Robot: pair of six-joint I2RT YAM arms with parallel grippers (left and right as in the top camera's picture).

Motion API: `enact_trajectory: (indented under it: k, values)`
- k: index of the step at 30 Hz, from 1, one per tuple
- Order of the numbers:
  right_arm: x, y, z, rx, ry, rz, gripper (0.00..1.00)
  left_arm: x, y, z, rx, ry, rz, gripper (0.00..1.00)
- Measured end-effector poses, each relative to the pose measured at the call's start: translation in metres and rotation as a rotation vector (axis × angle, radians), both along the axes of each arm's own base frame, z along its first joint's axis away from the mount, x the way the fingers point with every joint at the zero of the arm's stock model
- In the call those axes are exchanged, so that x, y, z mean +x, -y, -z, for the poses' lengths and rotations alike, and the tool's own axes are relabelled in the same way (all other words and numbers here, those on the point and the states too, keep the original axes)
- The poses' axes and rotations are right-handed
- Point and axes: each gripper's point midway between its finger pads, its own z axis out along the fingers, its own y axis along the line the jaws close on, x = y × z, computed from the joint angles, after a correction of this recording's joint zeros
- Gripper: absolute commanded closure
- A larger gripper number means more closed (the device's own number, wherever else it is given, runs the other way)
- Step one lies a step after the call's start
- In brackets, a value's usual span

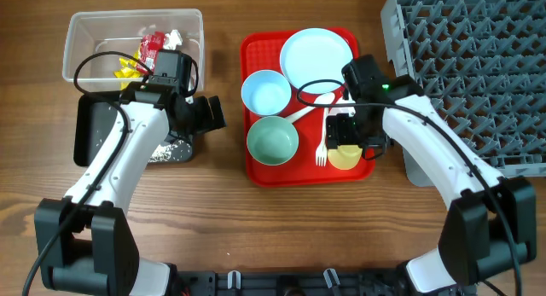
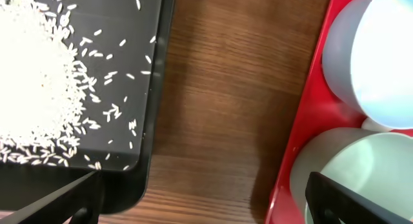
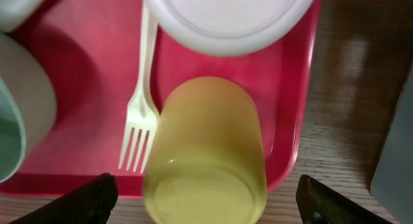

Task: Sort waste into correct bins and load items into the dishwasher rack
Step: 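Reach the right gripper to the yellow cup and grasp it, then carry the yellow cup into the grey rack and release it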

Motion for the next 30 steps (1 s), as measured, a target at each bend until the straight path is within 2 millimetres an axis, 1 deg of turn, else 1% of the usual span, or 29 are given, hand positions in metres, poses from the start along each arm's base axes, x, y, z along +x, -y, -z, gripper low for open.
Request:
enact_trajectory:
  k: [6,8,11,13,15,16,18,24,26,28,30]
  values:
    - [-0.001,0.003,0.013,-0.026,-0.04,0.013,0.09,0.003,0.0,-0.001,-0.001,0.011,0.0,0.0]
    - [-0.002,0.003,0.017,-0.033,-0.051,0.015,0.13,0.003,0.0,-0.001,-0.002,0.012,0.0,0.0]
    - [-0.001,0.004,0.019,-0.036,-0.05,0.02,0.3,0.004,0.001,-0.001,-0.002,0.015,0.0,0.0]
    - [0.001,0.003,0.02,-0.035,-0.044,0.023,0.37,0.004,0.001,-0.001,-0.002,0.015,0.0,0.0]
    - [0.002,0.003,0.02,-0.037,-0.04,0.021,0.49,0.004,0.001,-0.001,-0.002,0.015,0.0,0.0]
    - [0.002,0.004,0.02,-0.039,-0.041,0.023,0.53,0.004,0.001,-0.001,-0.002,0.015,0.0,0.0]
    - [0.002,0.004,0.019,-0.039,-0.04,0.024,0.58,0.004,0.001,-0.001,-0.002,0.015,0.0,0.0]
    - [0.002,0.004,0.019,-0.037,-0.041,0.02,0.59,0.004,0.001,-0.001,-0.002,0.016,0.0,0.0]
    - [-0.003,0.003,0.019,-0.031,-0.061,0.014,0.6,0.004,0.001,-0.001,-0.002,0.016,0.0,0.0]
    - [-0.01,0.003,0.015,-0.029,-0.098,0.006,0.6,0.004,0.001,-0.001,-0.002,0.015,0.0,0.0]
    - [-0.011,0.001,0.005,-0.026,-0.118,-0.007,0.63,0.004,0.001,-0.001,-0.002,0.016,0.0,0.0]
